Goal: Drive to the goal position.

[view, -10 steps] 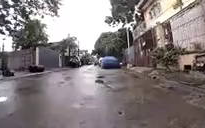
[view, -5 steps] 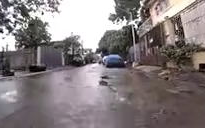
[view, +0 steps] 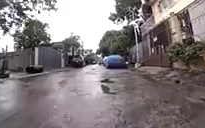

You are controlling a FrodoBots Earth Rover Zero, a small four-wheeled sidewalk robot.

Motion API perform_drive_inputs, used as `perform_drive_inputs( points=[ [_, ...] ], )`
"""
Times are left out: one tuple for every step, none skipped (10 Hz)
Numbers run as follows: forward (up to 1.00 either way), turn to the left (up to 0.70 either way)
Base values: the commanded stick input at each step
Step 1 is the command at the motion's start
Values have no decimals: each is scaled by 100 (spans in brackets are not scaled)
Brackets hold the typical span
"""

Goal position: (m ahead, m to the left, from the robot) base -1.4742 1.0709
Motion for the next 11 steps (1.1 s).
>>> perform_drive_inputs(
  points=[
    [100, 0],
    [100, 0],
    [100, 0],
    [100, 0],
    [100, 0],
    [100, 0],
    [70, 0],
    [0, 0],
    [0, 0],
    [0, 0],
    [0, 0]
  ],
)
